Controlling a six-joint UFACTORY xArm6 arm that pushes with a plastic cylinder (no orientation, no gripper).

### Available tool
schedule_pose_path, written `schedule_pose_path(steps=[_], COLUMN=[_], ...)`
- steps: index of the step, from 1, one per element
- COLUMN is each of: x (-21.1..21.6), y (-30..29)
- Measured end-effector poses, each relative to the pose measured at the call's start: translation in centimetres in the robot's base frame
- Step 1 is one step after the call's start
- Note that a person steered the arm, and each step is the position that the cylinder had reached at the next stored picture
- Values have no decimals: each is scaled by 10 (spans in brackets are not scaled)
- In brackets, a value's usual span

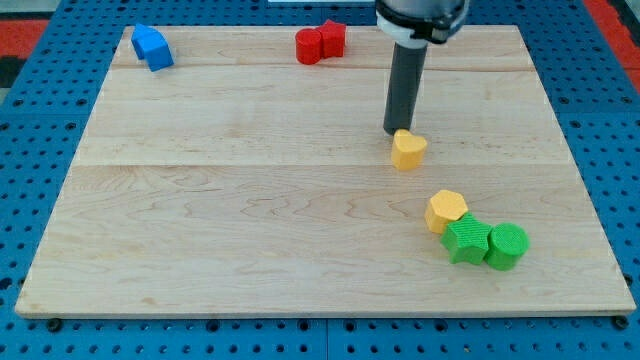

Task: Move the arm to the center of the board

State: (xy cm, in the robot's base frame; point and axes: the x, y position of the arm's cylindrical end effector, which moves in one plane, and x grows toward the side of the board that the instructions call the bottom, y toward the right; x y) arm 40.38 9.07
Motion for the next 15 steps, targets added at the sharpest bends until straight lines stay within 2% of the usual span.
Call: schedule_pose_path(steps=[2,3,5,6,15], x=[57,73,-1,-19,-27], y=[11,14,-53,-73,-102])
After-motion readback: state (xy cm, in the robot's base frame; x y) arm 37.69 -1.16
